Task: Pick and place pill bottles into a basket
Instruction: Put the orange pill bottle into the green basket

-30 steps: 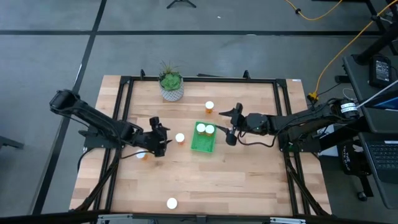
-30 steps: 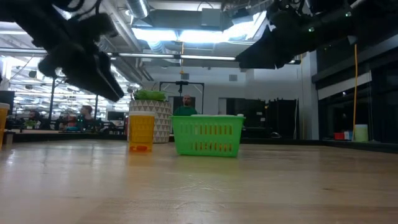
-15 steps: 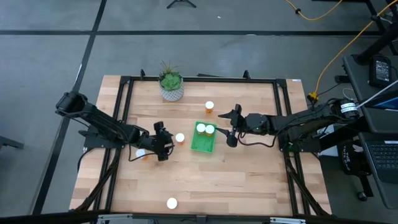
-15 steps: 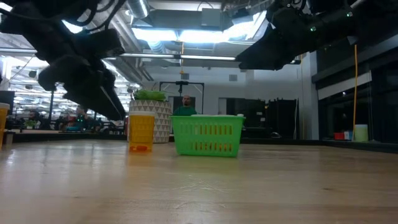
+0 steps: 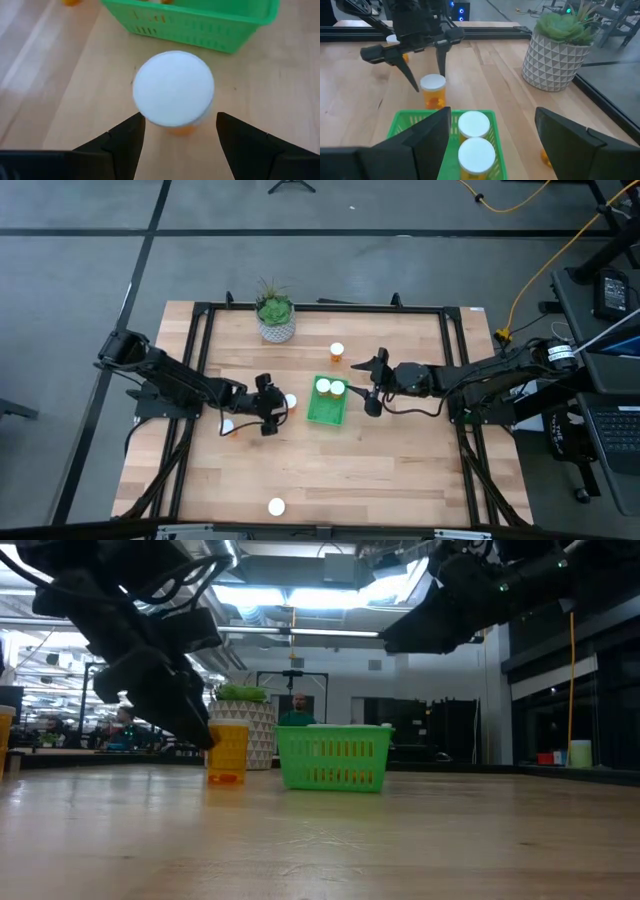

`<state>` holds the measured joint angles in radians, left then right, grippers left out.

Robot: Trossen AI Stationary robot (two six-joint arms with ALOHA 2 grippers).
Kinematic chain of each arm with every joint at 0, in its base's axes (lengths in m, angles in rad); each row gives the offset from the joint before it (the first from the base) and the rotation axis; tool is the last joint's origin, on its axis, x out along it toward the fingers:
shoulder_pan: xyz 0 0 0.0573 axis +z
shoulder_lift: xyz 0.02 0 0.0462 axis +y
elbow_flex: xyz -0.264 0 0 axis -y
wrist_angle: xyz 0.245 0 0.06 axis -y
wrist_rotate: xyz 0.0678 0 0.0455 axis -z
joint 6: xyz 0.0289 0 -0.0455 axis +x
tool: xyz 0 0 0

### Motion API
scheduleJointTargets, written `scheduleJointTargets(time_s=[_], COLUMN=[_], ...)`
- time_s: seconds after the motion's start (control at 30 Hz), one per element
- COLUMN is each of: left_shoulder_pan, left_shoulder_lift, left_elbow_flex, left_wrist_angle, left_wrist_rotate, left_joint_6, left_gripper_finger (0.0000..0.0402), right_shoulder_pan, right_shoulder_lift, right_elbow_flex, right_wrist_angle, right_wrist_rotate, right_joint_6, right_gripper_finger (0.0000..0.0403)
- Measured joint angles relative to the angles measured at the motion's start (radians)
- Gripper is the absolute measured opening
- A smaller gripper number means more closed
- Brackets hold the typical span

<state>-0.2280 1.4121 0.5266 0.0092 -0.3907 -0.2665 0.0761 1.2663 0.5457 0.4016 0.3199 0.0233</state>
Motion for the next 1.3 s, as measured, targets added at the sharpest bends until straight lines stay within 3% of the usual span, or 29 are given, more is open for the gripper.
scheduleJointTargets(time_s=[0.37,1.3], left_shoulder_pan=[0.014,0.014], left_shoulder_lift=[0.002,0.002], left_elbow_flex=[0.000,0.000], left_wrist_angle=[0.105,0.105], left_wrist_rotate=[0.026,0.037], left_joint_6=[0.086,0.097], left_gripper_finger=[0.0240,0.0235], right_shoulder_pan=[0.000,0.000], right_shoulder_lift=[0.000,0.000], right_elbow_flex=[0.000,0.000], right_wrist_angle=[-0.012,-0.014], right_wrist_rotate=[0.000,0.000], right_joint_6=[0.002,0.002], right_gripper_finger=[0.0291,0.0291])
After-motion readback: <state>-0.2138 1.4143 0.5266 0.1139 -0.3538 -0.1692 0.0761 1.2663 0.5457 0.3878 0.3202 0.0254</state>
